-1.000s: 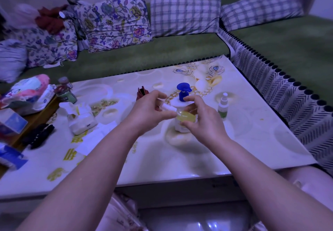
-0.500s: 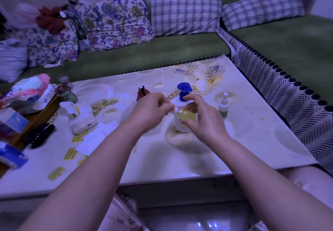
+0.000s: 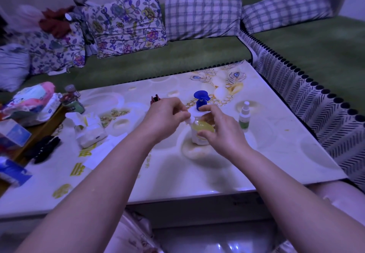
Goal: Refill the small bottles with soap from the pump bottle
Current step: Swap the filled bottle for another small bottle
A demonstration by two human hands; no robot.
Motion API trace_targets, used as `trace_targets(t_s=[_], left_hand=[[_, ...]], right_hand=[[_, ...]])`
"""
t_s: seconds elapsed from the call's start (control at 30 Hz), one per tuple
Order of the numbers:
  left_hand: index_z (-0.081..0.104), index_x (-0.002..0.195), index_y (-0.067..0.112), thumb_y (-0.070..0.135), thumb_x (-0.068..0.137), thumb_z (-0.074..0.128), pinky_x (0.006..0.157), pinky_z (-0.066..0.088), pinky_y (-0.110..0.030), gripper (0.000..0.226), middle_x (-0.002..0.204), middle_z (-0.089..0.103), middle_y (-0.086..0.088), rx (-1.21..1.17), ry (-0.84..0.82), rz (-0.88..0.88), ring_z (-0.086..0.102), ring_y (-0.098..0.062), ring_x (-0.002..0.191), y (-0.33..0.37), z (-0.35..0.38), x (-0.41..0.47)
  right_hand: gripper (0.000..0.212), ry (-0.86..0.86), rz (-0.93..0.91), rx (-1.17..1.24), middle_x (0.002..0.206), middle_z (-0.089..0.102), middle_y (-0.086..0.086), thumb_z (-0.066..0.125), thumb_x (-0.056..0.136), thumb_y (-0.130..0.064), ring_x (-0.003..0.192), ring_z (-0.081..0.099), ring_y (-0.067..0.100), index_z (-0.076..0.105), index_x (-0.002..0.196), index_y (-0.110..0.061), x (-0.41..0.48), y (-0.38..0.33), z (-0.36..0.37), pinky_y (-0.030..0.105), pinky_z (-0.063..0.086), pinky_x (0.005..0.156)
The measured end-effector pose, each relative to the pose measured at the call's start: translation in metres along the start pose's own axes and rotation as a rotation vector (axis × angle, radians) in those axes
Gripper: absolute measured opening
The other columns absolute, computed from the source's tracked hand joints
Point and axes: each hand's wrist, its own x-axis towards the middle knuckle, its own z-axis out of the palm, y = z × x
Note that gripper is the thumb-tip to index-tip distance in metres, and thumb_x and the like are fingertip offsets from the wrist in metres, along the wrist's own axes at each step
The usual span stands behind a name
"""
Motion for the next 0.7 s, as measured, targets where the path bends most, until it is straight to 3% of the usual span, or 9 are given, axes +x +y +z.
trace_targets(t_s=[0.13, 0.23, 0.33, 0.5, 0.63, 0.7], left_hand=[[0.067, 0.079, 0.023, 0.017, 0.080, 0.071, 0.080, 0.055, -0.042, 0.008, 0.076, 0.068, -0.002, -0.067, -0.007, 0.046, 0.067, -0.021, 0.079, -0.002, 0.000, -0.002], [0.067, 0.084, 0.021, 0.017, 0.080, 0.072, 0.063, 0.044, -0.018, 0.008, 0.068, 0.056, 0.009, -0.020, -0.010, 0.089, 0.054, -0.004, 0.064, -0.002, 0.002, -0.003], [0.066, 0.086, 0.023, 0.017, 0.081, 0.070, 0.057, 0.035, -0.015, 0.009, 0.066, 0.051, 0.011, 0.006, 0.007, 0.122, 0.048, 0.000, 0.061, 0.000, 0.005, -0.003], [0.064, 0.098, 0.022, 0.017, 0.081, 0.068, 0.071, 0.046, -0.022, 0.018, 0.079, 0.062, 0.011, -0.020, 0.019, 0.148, 0.059, -0.007, 0.076, 0.009, 0.014, -0.004], [0.057, 0.116, 0.018, 0.019, 0.080, 0.072, 0.078, 0.048, -0.020, 0.039, 0.093, 0.063, 0.010, -0.067, -0.072, 0.189, 0.061, -0.006, 0.086, 0.026, 0.033, -0.006], [0.051, 0.126, 0.019, 0.025, 0.082, 0.072, 0.084, 0.046, -0.022, 0.049, 0.107, 0.061, 0.007, -0.055, -0.114, 0.185, 0.059, -0.010, 0.096, 0.034, 0.043, -0.006]], right_hand=[[0.056, -0.024, 0.004, 0.000, 0.110, 0.065, -0.011, 0.072, 0.079, -0.020, 0.095, 0.059, 0.015, 0.045, 0.127, -0.026, 0.000, 0.003, -0.002, 0.029, 0.040, 0.075], [0.057, -0.033, 0.022, 0.018, 0.107, 0.066, -0.010, 0.072, 0.078, -0.019, 0.100, 0.059, 0.017, 0.045, 0.128, -0.026, -0.001, 0.005, 0.000, 0.034, 0.045, 0.084], [0.058, -0.039, 0.047, 0.057, 0.100, 0.064, -0.014, 0.073, 0.078, -0.018, 0.099, 0.060, 0.014, 0.045, 0.128, -0.028, -0.002, 0.007, 0.000, 0.034, 0.046, 0.085], [0.061, -0.070, 0.080, 0.058, 0.094, 0.062, -0.014, 0.075, 0.075, -0.023, 0.095, 0.060, 0.009, 0.047, 0.129, -0.030, 0.000, 0.008, -0.004, 0.024, 0.042, 0.075], [0.034, -0.035, 0.133, 0.043, 0.086, 0.062, -0.014, 0.074, 0.072, -0.023, 0.089, 0.063, 0.009, 0.054, 0.098, -0.035, -0.007, 0.017, -0.005, 0.025, 0.042, 0.067], [0.028, 0.057, 0.206, 0.093, 0.081, 0.060, -0.018, 0.071, 0.077, -0.026, 0.084, 0.062, 0.006, 0.051, 0.093, -0.037, -0.012, 0.030, -0.008, 0.025, 0.041, 0.067]])
